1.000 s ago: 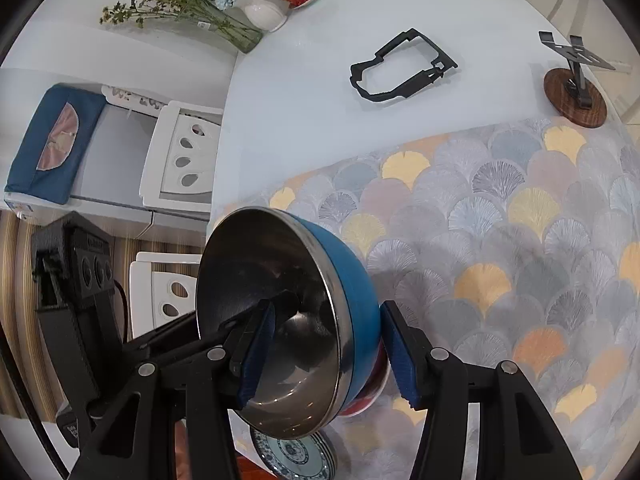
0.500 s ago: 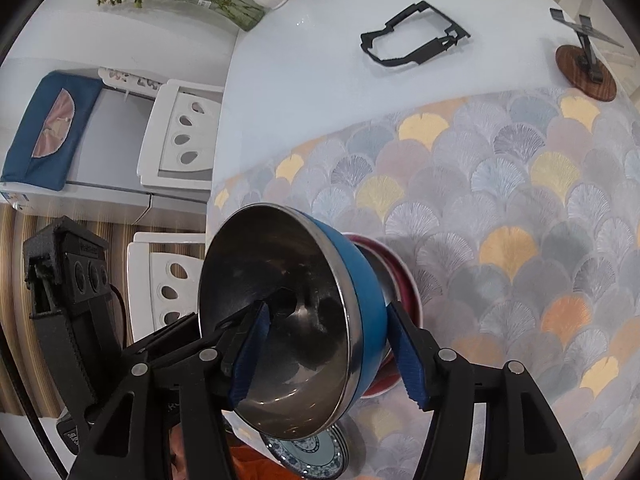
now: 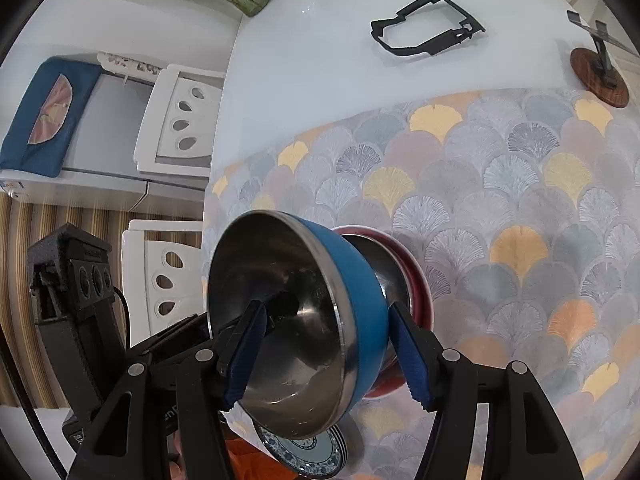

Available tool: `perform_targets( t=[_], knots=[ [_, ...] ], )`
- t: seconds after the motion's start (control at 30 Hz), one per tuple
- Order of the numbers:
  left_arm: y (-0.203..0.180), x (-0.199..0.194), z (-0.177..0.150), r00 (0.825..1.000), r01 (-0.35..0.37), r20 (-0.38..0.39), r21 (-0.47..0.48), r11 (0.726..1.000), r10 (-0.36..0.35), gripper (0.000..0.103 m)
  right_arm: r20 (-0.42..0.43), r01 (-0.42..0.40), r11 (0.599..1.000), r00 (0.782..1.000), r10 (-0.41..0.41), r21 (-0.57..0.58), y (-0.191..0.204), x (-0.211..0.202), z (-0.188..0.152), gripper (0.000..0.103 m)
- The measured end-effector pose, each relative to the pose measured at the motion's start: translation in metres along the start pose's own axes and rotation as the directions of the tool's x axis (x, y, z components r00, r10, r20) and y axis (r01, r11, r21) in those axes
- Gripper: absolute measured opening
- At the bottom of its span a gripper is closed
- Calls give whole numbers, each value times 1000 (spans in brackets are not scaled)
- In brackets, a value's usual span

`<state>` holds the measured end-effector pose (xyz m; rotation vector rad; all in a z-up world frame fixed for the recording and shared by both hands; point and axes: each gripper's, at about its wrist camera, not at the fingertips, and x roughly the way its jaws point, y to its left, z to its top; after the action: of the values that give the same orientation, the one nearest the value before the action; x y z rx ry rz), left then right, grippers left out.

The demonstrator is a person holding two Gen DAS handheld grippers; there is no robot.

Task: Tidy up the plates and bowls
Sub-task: 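Lift the blue-exterior bowl and lower it into the red-exterior bowl with both tools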

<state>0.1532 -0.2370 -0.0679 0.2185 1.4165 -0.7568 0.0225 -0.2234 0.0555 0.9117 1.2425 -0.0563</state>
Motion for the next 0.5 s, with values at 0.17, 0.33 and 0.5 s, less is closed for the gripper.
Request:
perform_targets(
  t=[0.17,0.33,0.5],
  knots=[
    [5,3,-2,1000,1,-4,-10,1000,-1,32,-13,9,1000,1000,-9,-10,2,6,1,63],
    [8,3,-3,1000,5,-6,-16,1000,-5,32,-22,11,1000,1000,-11,-10,2,11,1,63],
    [9,5,-4,1000,7,-12,-21,1000,-7,32,-32,15,1000,999,-15,-1,-1,13,2,63]
  ],
)
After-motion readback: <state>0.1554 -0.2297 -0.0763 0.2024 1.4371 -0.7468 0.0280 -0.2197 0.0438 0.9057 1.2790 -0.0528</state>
